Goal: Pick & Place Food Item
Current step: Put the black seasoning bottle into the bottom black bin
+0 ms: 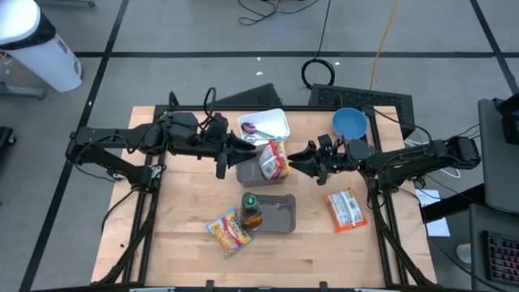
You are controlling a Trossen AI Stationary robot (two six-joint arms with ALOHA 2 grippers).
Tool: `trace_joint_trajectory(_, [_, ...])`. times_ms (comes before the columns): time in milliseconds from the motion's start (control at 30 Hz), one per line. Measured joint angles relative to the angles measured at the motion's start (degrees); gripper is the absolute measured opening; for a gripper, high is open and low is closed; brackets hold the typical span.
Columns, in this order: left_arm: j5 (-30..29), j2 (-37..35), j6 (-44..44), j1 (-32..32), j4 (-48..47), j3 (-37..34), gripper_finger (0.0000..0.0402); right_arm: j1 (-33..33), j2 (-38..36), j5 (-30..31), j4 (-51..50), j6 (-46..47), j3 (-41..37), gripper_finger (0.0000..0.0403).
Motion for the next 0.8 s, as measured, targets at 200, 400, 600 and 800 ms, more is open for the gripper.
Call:
trace_joint_trajectory(200, [0.31,0.0,1.26,-0.02,-1.45,0.01,0.015,-0.02,-0.43,1.77,1.22,-1.25,0.0,0.0171])
trace_joint_trajectory(400, [-3.8,-0.46,7.07,0.78,-11.25,0.0,0.015,-0.02,-5.64,7.45,-7.69,-10.63,3.48,0.0171])
trace_joint_trajectory(600, [-4.32,-0.9,10.5,1.55,-12.98,0.32,0.015,-0.02,-10.52,11.77,-34.79,-20.05,14.24,0.0171])
trace_joint_trajectory(800, [-3.31,-1.01,10.08,3.36,-20.15,4.94,0.015,0.0,-13.62,12.59,-50.78,-23.52,21.93,0.0171])
